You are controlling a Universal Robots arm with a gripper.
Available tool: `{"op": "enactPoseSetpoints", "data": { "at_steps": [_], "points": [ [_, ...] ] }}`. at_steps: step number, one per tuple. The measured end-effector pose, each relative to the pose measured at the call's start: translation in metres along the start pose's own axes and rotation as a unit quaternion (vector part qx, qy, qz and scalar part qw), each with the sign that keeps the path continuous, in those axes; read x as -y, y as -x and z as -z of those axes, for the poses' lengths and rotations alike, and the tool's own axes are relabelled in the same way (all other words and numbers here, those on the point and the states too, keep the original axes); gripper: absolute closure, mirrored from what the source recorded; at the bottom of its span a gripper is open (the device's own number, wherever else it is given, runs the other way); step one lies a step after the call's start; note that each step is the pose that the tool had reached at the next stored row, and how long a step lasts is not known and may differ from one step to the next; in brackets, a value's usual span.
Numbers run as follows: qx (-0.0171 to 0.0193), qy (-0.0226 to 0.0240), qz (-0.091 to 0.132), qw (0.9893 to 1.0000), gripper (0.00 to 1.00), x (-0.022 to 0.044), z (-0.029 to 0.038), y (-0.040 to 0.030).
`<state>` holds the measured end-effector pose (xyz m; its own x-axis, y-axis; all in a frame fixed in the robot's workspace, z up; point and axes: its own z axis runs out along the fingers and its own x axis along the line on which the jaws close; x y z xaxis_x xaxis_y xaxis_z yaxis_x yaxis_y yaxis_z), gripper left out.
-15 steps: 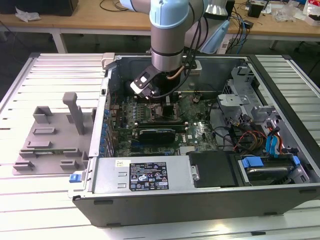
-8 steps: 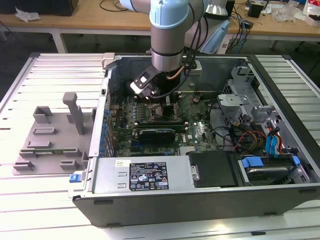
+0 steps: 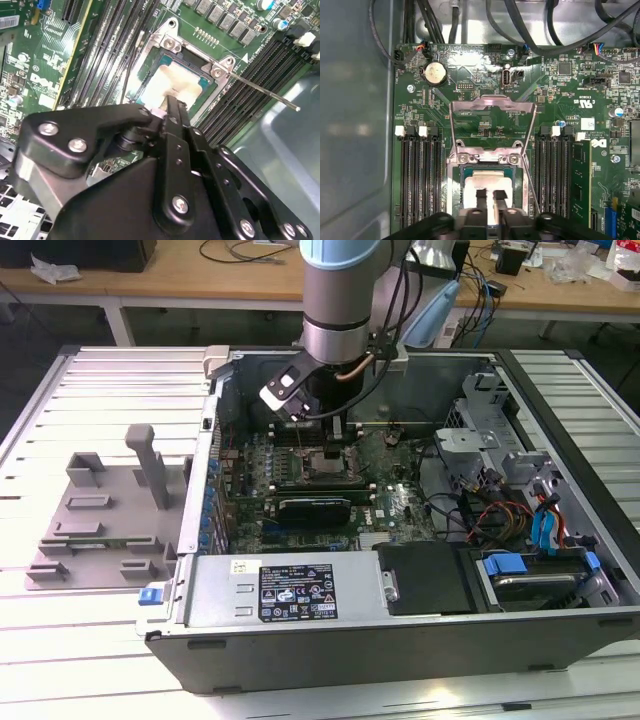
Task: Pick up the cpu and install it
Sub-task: 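Place the cpu into insertion slot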
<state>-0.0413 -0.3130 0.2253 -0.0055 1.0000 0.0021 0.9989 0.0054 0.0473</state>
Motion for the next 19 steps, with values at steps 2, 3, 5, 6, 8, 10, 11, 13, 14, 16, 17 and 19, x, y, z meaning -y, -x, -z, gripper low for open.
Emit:
{"op": "enactPoseSetpoints", "data": {
  "at_steps": [2,3,5,6,8,10,11,13,14,16,17,19],
  "points": [
    [-0.0001,0.0001,0.0,1.0,0.89,0.001,0.001,0.0],
    [0.0,0.0,0.0,1.0,0.89,0.0018,0.0,0.0],
    [0.0,0.0,0.0,1.0,0.89,0.0021,-0.0055,0.0],
    [-0.0001,0.0,0.0,1.0,0.89,0.0022,-0.0076,0.0],
    [-0.0001,0.0,0.0,1.0,0.89,0.0024,-0.011,0.0],
    [0.0,-0.0003,0.0,1.0,0.89,0.0025,-0.0126,0.0],
    [0.0,-0.0005,0.0,1.0,0.89,0.0026,-0.0145,0.0],
    [-0.0001,-0.0007,0.0,1.0,0.89,0.0027,-0.0167,0.0],
    [-0.0001,-0.0007,0.0,1.0,0.89,0.0027,-0.0183,0.0],
    [0.0,-0.0008,0.0,1.0,0.89,0.0028,-0.0186,0.0001],
    [-0.0002,-0.0008,0.0,1.0,0.89,0.0028,-0.0189,0.0],
    [-0.0005,-0.0009,0.0,1.0,0.89,0.003,-0.0208,0.0002]
  ]
}}
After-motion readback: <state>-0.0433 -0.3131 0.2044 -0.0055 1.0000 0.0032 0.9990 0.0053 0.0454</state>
